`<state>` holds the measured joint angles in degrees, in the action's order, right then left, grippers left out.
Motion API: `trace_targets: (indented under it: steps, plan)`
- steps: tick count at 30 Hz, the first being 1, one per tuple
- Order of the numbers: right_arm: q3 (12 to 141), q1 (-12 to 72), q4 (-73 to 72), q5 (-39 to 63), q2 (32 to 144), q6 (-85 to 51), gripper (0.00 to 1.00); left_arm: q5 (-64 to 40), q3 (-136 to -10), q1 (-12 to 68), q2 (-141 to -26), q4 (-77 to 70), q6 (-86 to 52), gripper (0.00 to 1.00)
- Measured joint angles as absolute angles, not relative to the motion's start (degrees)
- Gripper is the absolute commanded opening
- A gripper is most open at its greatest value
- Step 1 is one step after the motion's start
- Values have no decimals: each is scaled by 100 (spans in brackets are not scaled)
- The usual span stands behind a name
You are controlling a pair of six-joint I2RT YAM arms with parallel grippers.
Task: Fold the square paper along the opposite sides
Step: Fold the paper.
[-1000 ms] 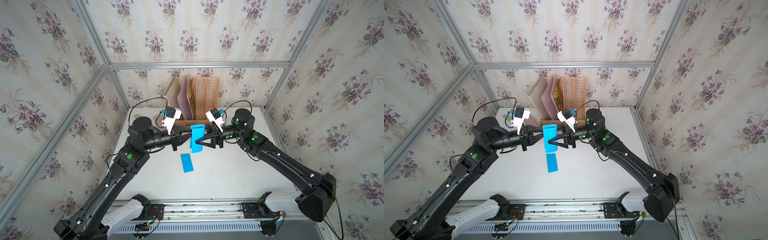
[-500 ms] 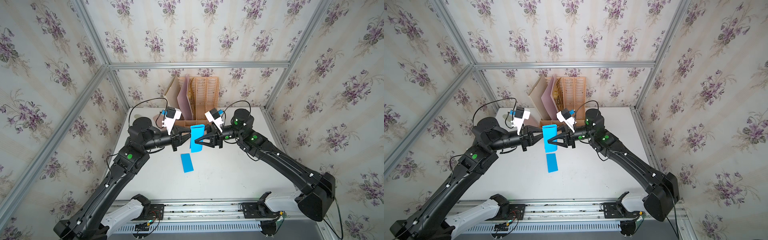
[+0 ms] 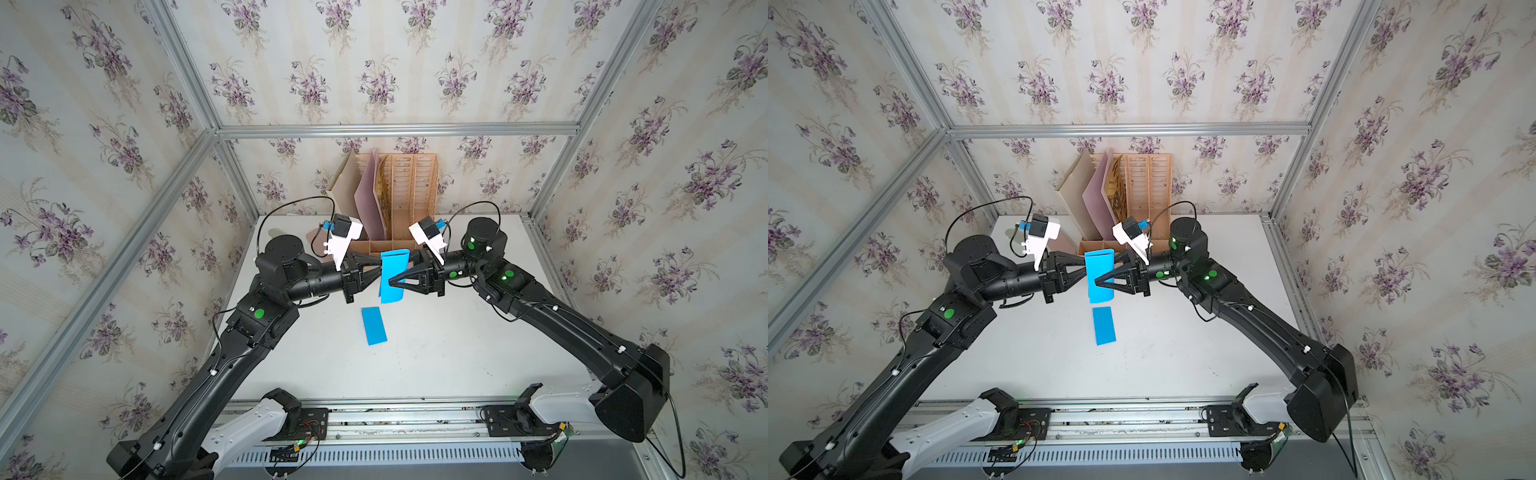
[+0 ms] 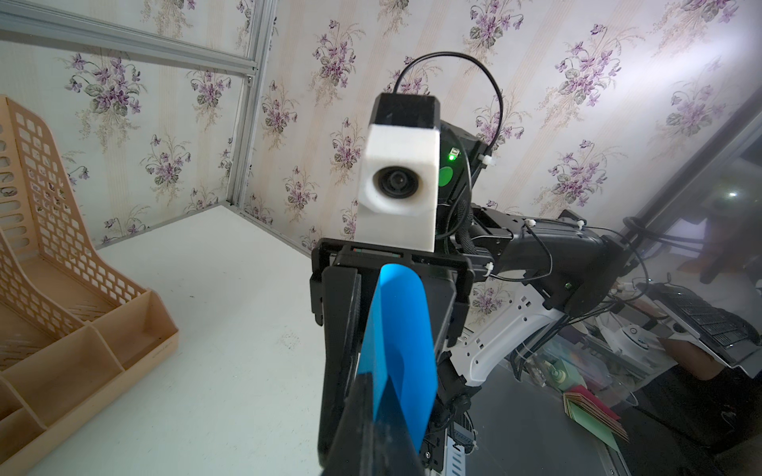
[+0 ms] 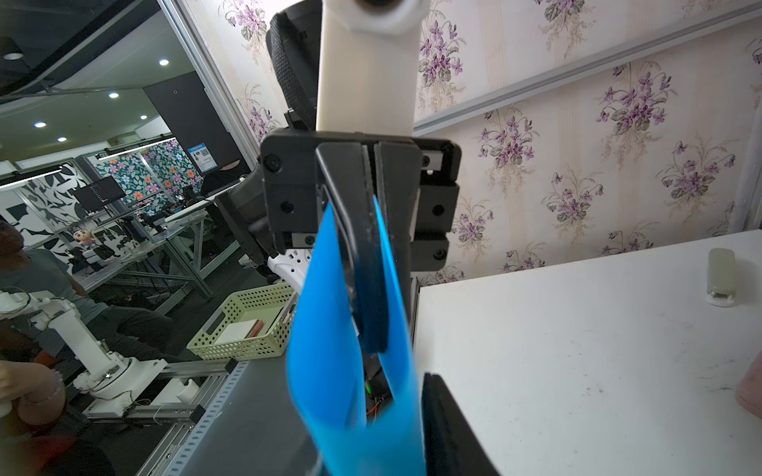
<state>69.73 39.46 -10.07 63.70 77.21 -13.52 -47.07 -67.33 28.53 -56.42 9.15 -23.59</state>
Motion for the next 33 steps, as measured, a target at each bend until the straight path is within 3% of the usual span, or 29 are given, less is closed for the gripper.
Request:
trace_targets:
  steps: [33]
  plan:
    - [6973,3946,-1013,6368,7725,-1352,28,-4668,-6652,2853,-5579,915,-2344,0]
